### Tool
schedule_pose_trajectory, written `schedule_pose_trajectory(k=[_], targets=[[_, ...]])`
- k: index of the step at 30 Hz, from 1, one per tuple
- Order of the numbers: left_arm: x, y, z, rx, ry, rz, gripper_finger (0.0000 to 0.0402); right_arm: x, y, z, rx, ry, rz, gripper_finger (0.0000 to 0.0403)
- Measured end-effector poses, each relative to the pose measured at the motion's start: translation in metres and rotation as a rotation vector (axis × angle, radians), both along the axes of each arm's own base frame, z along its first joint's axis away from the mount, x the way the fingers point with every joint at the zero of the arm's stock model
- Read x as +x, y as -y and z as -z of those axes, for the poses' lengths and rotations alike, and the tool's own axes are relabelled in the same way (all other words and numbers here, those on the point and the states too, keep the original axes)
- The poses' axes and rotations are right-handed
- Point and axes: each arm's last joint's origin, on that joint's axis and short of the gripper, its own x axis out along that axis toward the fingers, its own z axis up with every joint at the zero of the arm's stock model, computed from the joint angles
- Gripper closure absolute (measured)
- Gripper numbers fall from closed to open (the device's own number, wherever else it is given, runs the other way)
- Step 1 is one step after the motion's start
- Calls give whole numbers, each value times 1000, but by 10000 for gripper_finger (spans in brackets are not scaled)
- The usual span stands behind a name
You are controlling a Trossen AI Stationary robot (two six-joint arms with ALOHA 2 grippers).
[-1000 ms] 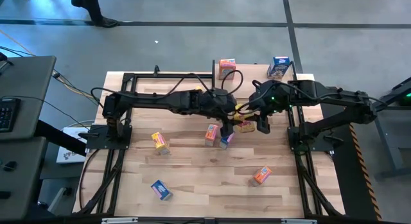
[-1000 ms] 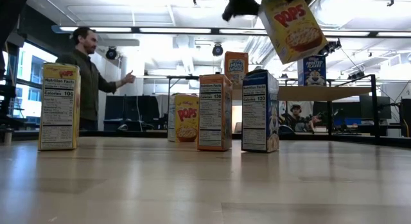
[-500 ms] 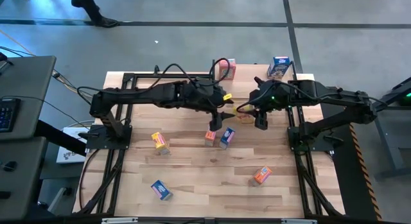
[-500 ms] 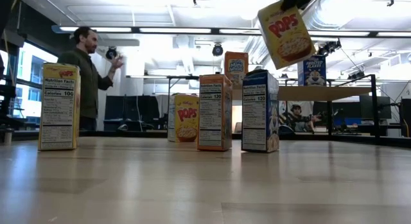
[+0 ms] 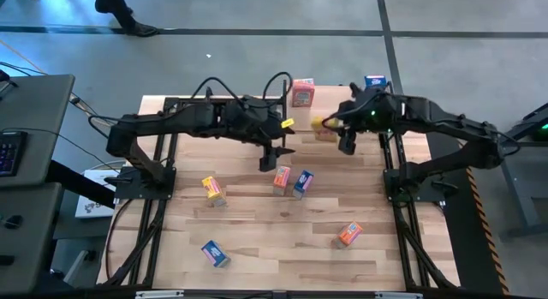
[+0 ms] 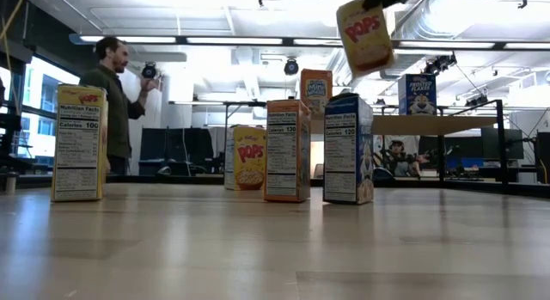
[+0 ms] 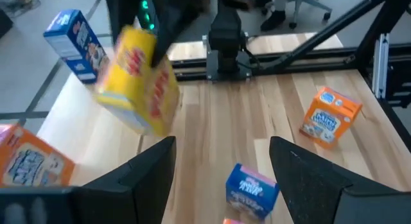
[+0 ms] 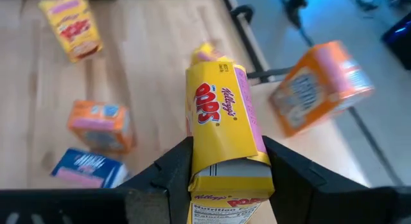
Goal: Stack cereal on shelf
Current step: Put the bottom yellow cereal box on the shelf
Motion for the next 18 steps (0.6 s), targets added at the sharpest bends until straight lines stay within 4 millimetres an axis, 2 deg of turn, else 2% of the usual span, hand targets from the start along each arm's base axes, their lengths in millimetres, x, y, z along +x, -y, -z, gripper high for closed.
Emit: schedule_pose_trajectory(k=[7, 12, 18], targets=[[-20, -6, -10, 5, -21, -18, 160, -13, 7, -36, -82, 94, 11, 247], [-26, -12, -10, 2, -57, -36, 160, -31, 4, -62, -144, 162, 33, 247], [-26, -14, -3, -3, -90, -44, 160, -57, -1, -71, -172, 172, 81, 247]])
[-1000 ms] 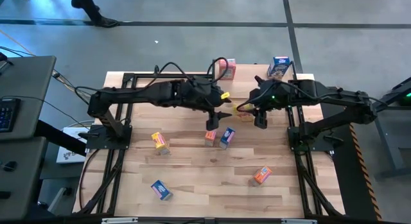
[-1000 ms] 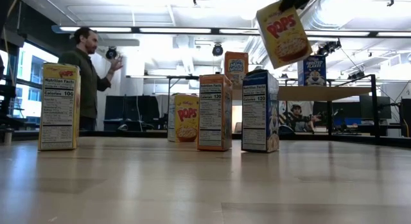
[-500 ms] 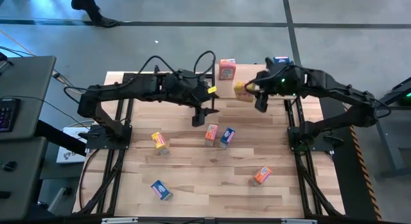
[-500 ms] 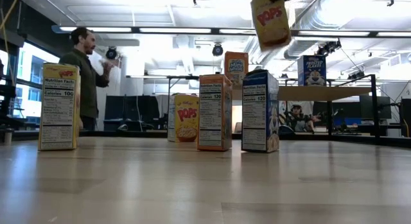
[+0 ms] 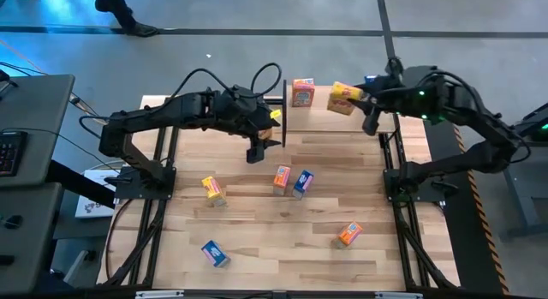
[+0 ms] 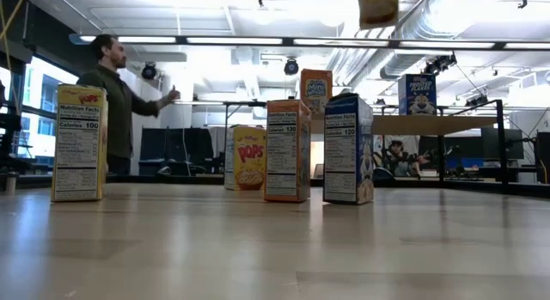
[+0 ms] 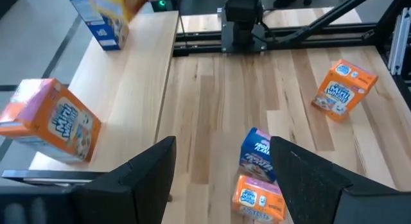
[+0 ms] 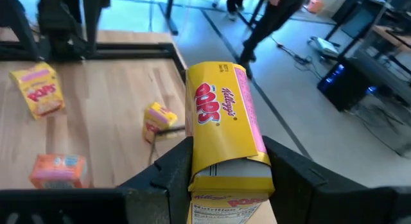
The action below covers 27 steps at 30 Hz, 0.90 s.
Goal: Stack cereal on shelf
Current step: Put the bottom yellow cereal box on the shelf
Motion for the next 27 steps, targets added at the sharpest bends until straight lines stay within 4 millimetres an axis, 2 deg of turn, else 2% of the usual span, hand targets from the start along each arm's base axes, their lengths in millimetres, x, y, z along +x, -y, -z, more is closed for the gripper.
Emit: schedule_pose_trajectory(k=[5, 11, 21, 27], targets=[[0, 0, 16, -29, -12, -7, 160, -18, -4, 12, 10, -1, 30, 247], [-3, 0, 35, -53, -7, -23, 160, -24, -5, 41, 9, 13, 50, 247], [-21, 2, 52, -90, 68, -42, 160, -9, 2, 100, -51, 84, 141, 247], [-35, 3, 66, -106, 101, -52, 160, 3, 13, 126, -69, 133, 233, 247]])
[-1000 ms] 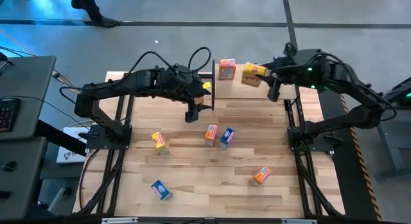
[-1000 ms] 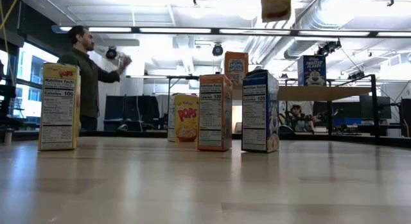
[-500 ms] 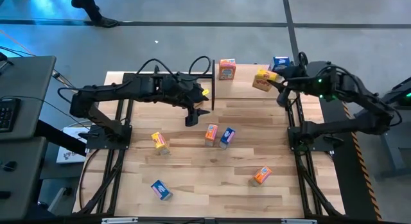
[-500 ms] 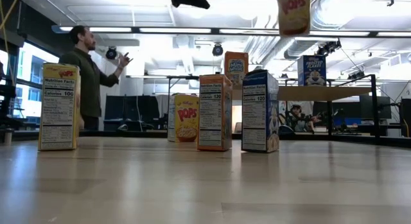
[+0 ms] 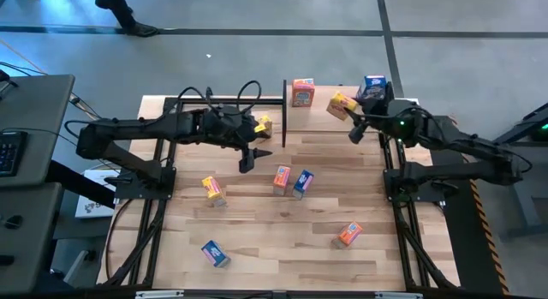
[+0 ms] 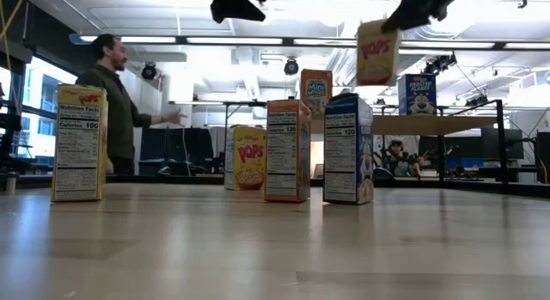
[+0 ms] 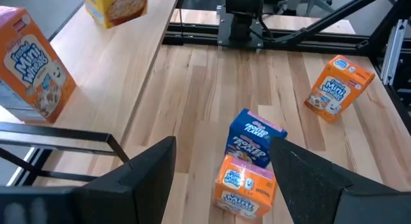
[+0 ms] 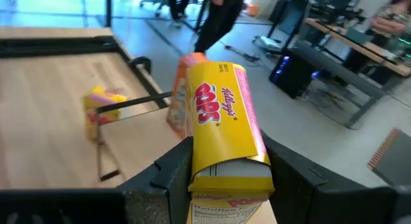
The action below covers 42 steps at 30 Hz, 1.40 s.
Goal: Stack cereal on shelf
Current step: Put the bottom yellow cereal box on the shelf
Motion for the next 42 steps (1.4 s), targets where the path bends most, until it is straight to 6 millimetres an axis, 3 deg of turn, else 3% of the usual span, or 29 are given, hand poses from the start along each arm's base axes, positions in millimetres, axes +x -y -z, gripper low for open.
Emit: schedule_pose_trajectory(k=[8, 17, 42], targets=[[-14, 1, 13, -14, -3, -9, 160, 9, 28, 21, 53, 55, 131, 247], [-16, -2, 20, 11, -9, -42, 160, 23, 52, 34, 110, 45, 146, 247], [-15, -2, 19, 16, 7, -45, 160, 17, 68, 42, 165, 0, 133, 247]])
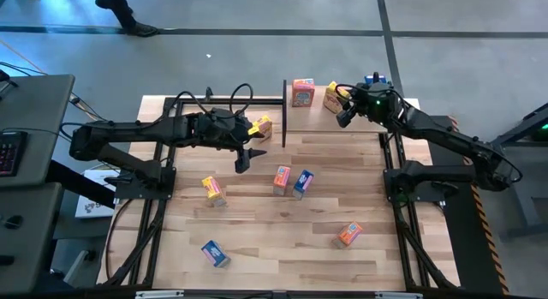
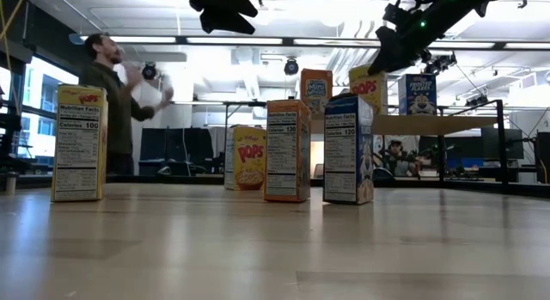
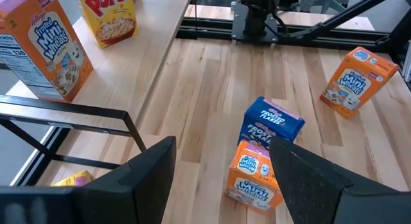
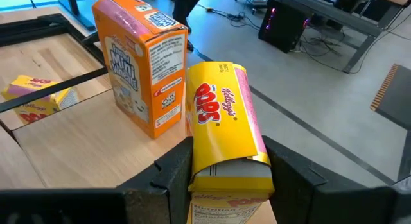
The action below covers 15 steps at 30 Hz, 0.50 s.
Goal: Stack cereal on shelf
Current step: Put the bottom yellow cereal box on the shelf
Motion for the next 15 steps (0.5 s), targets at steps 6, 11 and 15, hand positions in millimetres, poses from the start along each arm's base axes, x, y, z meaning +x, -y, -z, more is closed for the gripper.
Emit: schedule_pose_trajectory(k=[6, 11, 15], targets=[[0, 0, 0, 0, 0, 0, 160, 0, 0, 0, 11, 8, -9, 247], [0, 0, 0, 0, 0, 0, 160, 0, -1, 1, 18, -2, -8, 247], [0, 0, 0, 0, 0, 0, 160, -1, -1, 1, 17, -9, 8, 247]])
